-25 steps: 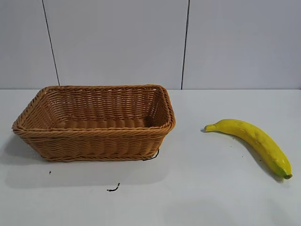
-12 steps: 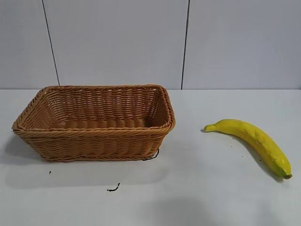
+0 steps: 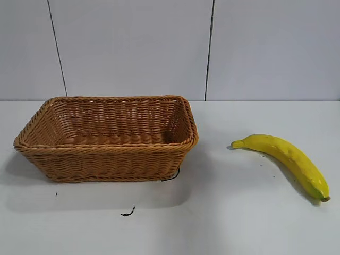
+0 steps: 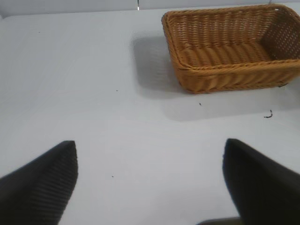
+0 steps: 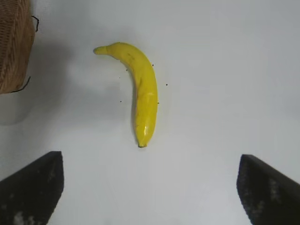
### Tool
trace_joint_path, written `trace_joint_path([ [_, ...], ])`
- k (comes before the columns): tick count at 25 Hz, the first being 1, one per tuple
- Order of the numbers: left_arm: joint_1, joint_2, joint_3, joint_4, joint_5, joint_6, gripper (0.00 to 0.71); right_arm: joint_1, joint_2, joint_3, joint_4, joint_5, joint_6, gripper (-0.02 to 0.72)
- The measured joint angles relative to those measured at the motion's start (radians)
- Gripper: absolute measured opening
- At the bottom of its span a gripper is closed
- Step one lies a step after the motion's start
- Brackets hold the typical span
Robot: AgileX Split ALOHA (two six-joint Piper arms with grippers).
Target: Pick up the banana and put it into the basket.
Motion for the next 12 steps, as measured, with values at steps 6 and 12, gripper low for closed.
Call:
trace_joint_path([
  [6,0.0,0.0,0.0,0.0,0.0,0.0,0.635,0.044,0.218,-0.123,0.055,-0.002,-0.082,0.686],
  [12,0.0,0.0,0.0,0.0,0.0,0.0,0.635,0.105,0.361,-0.125,0.033,-0.008,-0.085,0.686],
])
